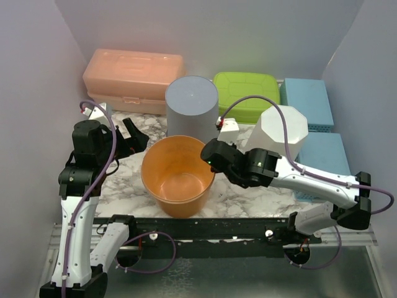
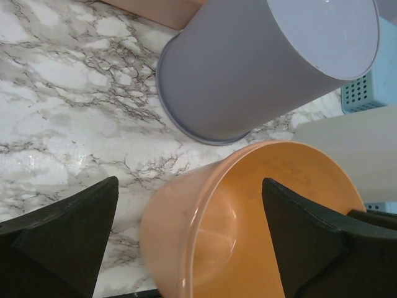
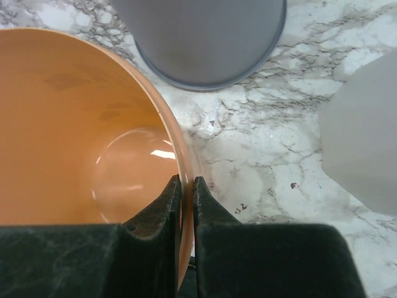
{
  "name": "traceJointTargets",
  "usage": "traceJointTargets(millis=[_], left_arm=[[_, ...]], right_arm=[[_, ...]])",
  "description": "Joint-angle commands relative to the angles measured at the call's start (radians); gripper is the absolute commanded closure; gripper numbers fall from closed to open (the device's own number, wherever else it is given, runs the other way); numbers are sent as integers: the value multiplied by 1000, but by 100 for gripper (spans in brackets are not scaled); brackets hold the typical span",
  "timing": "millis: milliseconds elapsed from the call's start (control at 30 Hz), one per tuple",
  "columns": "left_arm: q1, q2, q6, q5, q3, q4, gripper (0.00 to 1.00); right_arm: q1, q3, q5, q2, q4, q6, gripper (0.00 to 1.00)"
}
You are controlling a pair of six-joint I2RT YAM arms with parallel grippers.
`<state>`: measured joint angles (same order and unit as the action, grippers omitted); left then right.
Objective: Turn the large container upside down
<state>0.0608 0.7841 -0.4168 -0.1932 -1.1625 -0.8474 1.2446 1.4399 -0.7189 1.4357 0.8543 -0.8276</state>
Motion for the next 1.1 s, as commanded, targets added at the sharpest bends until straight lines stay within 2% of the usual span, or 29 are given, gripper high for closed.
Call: traceJointTargets(millis=[0,167,533,633,733,800,900,967,1067], left_arm=[[17,-6,49,-63,-34,-53,2],[21,-8,58,-237,-12,-4,4],[22,-9,142,-337,110,-22,15],[22,-14,152,-374,128,-22,24],[22,-24,158,-353,139,-26,35],[22,-20,162,-342,149,-27,46],[23,-13,163,-321,159,-28,56],[22,-10,162,-301,158,-27,58],[22,-11,159,-280,159,-22,60]], right_arm=[[-54,-69,46,-108,-93,-22,99],[-79,-117,34,-178,-88,-63,99],[-88,-200,86,-207,-156,-74,95],[-93,-196,90,-203,-161,-70,93],[-94,-194,106,-205,-175,-65,90],[-97,-203,127,-212,-190,-65,87],[-110,-233,191,-233,-231,-62,84],[-124,-263,244,-251,-269,-66,70],[-160,-310,327,-285,-308,-84,69]])
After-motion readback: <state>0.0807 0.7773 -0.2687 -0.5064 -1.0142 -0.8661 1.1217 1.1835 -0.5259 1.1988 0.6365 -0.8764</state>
